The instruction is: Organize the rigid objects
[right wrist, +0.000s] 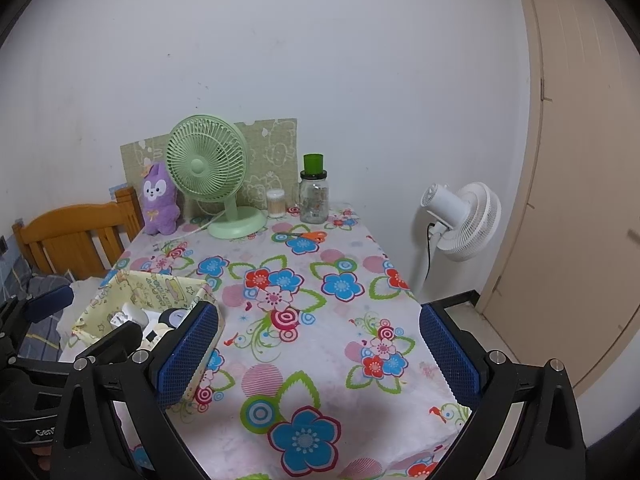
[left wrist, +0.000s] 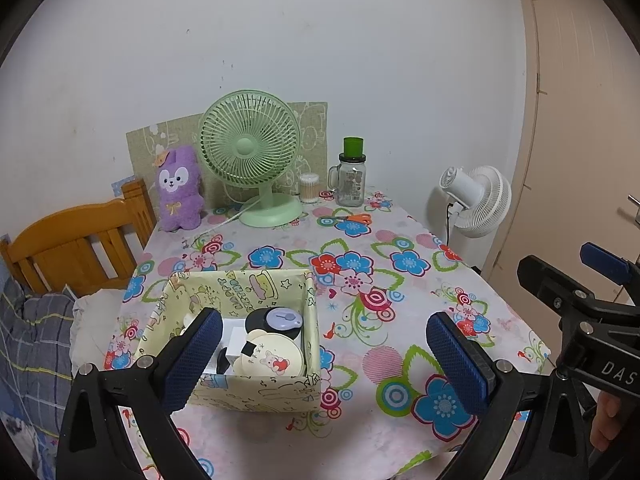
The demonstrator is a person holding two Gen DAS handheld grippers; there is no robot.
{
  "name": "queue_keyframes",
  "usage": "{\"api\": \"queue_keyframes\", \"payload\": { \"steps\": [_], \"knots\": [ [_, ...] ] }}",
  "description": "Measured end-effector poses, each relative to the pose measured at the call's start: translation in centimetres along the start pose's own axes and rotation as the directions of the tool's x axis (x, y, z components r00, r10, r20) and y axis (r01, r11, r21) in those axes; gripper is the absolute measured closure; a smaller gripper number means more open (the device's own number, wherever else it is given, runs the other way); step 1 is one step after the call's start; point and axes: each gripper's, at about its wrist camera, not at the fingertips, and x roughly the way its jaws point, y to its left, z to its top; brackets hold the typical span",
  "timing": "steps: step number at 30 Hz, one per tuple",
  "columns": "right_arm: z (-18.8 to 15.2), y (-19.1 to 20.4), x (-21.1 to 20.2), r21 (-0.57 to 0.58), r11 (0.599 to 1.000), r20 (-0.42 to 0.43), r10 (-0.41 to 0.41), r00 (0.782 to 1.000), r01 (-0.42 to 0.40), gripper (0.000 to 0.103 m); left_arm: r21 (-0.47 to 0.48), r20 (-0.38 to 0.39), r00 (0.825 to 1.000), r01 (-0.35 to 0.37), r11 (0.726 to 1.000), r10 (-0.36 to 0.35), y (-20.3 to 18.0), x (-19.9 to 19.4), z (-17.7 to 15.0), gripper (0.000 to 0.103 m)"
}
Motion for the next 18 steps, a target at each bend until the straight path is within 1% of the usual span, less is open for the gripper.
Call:
{"api": "queue_keyframes", "payload": {
  "steps": [18],
  "knots": [
    [-0.05,-0.1,0.27,0.009,1.0,-0.001,0.004,1.0,-0.004,0.001,-0.006,-0.011,1.0,0.001,1.0,-0.001,-0.11,0.52,-0.16,0.0]
  ]
}}
